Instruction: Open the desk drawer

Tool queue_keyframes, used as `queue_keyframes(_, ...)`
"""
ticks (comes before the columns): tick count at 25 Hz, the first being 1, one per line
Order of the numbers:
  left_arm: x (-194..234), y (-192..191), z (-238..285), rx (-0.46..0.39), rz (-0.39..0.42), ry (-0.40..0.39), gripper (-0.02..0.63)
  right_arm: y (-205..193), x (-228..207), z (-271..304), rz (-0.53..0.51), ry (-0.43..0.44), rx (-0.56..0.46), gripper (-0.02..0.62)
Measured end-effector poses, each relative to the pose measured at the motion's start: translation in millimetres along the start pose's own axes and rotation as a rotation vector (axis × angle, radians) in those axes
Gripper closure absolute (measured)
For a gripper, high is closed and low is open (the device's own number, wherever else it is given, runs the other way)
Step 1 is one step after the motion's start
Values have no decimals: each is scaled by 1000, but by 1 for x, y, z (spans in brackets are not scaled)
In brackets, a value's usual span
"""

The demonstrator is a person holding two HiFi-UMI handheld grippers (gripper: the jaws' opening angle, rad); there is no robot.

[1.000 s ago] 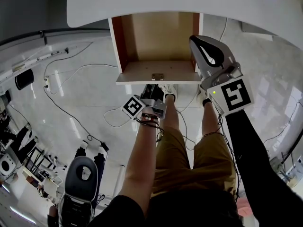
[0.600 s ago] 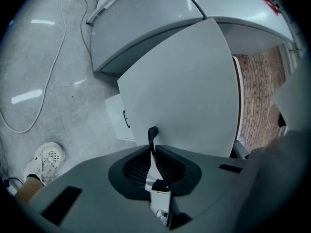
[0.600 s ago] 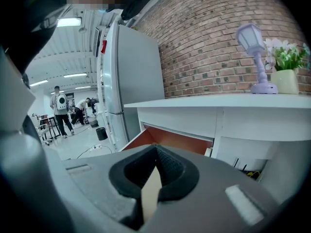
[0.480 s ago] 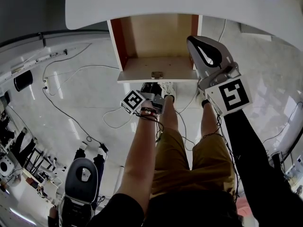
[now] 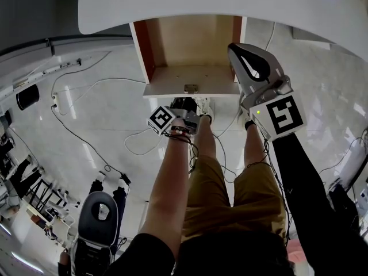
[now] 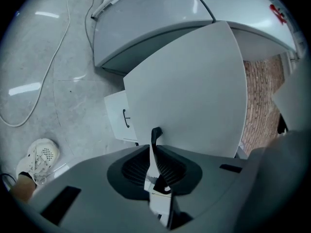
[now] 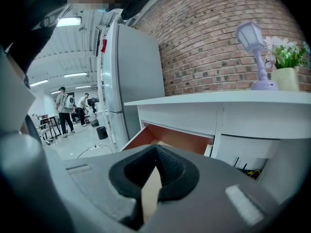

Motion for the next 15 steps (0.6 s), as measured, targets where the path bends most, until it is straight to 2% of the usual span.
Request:
queue_keyframes(2,6,1,-2,14,41,26,538,1,0,0,4,-2,-5,595)
queue_keyframes(5,14,5,-7,38,107,88,461,7,2,2,25,-9,-27,595)
queue_keyframes(7,15,6,-8,49,131,99,456,6,2,1,17,-5,-22,594)
queue_keyframes(12,15,4,-9,55,132,122,435,15,-2,-2,39,-17,-51,595)
queue_keyframes(15,20,-1,-13,76,182,190,295,19,-3,-10,24,-5,-54,595)
Point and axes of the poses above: the fingertips, and each gripper's own axes: z forward along the fingers, x to its left, y out of its top, the point moved 6 cm from there along -z, backward along the fingers, and after that the axes turned 3 degrees about -y, right-handed, at the moved point
